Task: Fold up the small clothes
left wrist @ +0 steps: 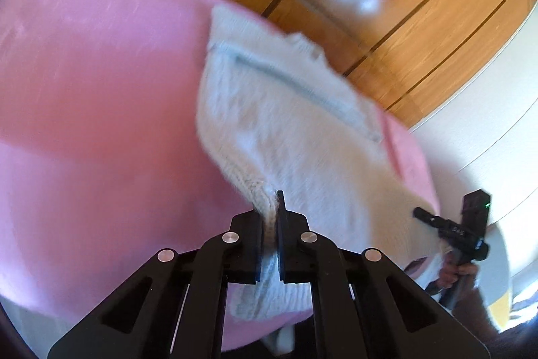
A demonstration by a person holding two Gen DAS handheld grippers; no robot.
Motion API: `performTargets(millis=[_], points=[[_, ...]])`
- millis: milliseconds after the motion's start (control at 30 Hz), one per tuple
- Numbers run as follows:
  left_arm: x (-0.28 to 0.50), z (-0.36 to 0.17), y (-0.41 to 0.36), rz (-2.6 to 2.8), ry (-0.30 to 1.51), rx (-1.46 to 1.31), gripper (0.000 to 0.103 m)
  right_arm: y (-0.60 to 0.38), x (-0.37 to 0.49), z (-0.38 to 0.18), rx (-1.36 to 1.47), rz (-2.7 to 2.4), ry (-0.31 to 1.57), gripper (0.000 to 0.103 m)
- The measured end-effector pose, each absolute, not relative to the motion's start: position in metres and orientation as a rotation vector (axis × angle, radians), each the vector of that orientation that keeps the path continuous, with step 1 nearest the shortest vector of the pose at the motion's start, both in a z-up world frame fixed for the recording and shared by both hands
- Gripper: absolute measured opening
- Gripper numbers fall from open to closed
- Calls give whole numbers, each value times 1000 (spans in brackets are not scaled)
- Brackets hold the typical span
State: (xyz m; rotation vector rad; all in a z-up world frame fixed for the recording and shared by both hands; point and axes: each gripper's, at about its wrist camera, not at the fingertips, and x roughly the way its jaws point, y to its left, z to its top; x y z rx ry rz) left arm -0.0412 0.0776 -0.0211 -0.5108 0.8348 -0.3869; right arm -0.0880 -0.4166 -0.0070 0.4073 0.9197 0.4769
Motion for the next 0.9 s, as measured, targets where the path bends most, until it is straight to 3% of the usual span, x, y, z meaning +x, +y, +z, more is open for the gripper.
performTargets(millis=[200, 433, 500, 533, 567, 667, 900], points=[[15, 1, 75, -385, 779, -532, 5, -422, -23, 3, 470, 439, 864, 12], [107, -9, 86, -266, 835, -617, 5, -436, 59, -18, 542, 335, 909, 14], [130, -14, 92, -226, 858, -622, 5, -441, 76, -20, 573, 315, 909, 38], [139, -18, 96, -197, 872, -645, 9, -446, 79, -20, 598, 314, 896, 72], [147, -22, 103, -180, 880, -691, 23, -450, 78, -18, 610, 304, 876, 81], [140, -23, 126, -126, 822, -734, 56, -467, 70, -11, 649, 316, 826, 86], [84, -50, 130, -269, 863, -617, 56, -480, 20, -32, 538, 324, 869, 89]])
